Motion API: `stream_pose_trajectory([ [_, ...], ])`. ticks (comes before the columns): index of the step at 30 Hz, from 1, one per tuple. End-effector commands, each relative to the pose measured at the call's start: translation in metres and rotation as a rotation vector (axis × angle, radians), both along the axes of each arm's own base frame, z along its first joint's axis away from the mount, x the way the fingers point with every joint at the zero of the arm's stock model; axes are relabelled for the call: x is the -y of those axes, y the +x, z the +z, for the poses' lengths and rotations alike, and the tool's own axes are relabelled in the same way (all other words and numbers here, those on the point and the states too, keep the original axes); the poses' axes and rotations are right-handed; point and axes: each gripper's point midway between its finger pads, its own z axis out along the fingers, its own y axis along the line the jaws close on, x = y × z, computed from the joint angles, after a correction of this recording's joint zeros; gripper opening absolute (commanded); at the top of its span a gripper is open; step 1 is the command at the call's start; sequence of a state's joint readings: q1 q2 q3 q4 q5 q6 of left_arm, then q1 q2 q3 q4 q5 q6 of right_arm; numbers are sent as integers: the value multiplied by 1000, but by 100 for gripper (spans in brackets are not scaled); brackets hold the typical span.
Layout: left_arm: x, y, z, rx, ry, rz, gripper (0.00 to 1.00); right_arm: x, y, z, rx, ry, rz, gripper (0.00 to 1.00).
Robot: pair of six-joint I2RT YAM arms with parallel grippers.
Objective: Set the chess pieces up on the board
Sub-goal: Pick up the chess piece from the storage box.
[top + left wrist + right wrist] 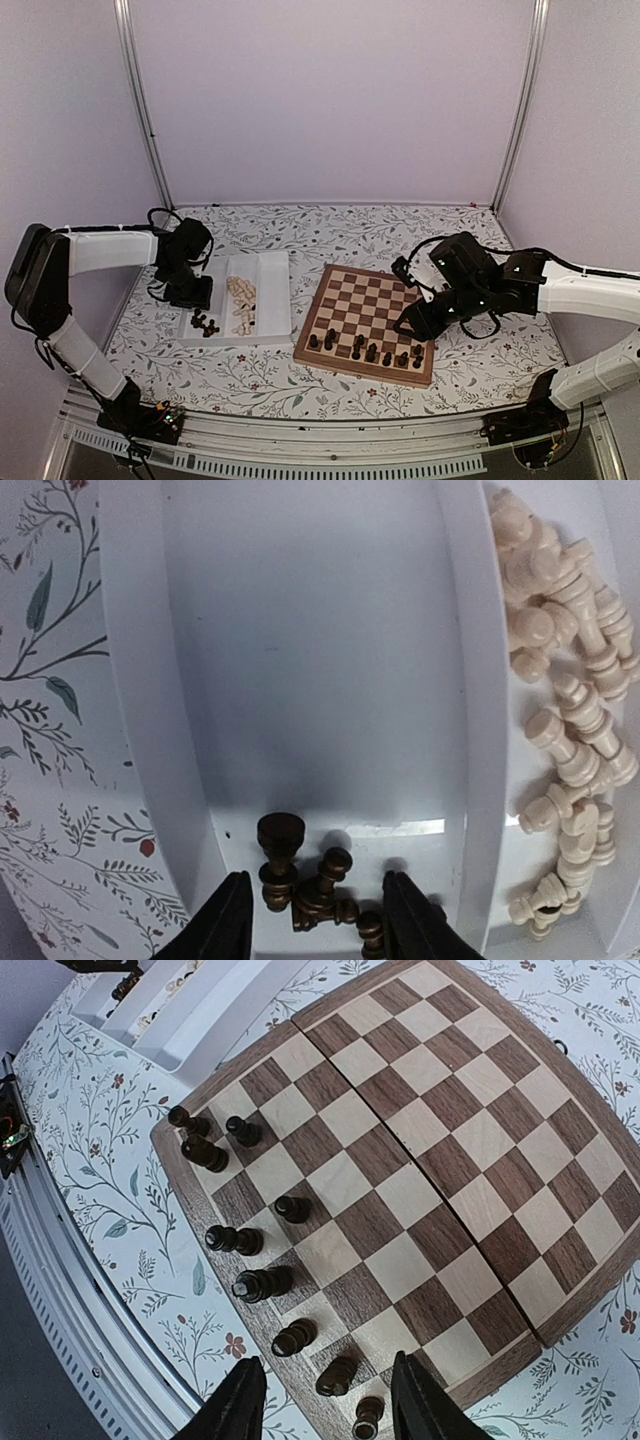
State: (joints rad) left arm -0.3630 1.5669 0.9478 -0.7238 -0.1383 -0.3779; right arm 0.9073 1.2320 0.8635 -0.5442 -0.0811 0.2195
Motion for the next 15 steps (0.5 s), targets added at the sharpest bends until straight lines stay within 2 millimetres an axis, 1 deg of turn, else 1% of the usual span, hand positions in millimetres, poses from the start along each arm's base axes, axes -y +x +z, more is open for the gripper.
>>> stream_pose_trajectory([
  [1, -8, 5, -9, -33, 42, -6, 46, -3, 1, 0, 12, 21, 14, 45],
  [6, -14, 3, -18, -45, 78, 7, 44, -4, 1, -3, 8, 22, 17, 45],
  [12, -19, 12, -18, -30, 117, 7, 39, -6, 0, -8, -4, 18, 25, 45],
  [15, -20, 15, -21, -36, 135, 4, 37, -7, 0, -10, -6, 15, 28, 45],
])
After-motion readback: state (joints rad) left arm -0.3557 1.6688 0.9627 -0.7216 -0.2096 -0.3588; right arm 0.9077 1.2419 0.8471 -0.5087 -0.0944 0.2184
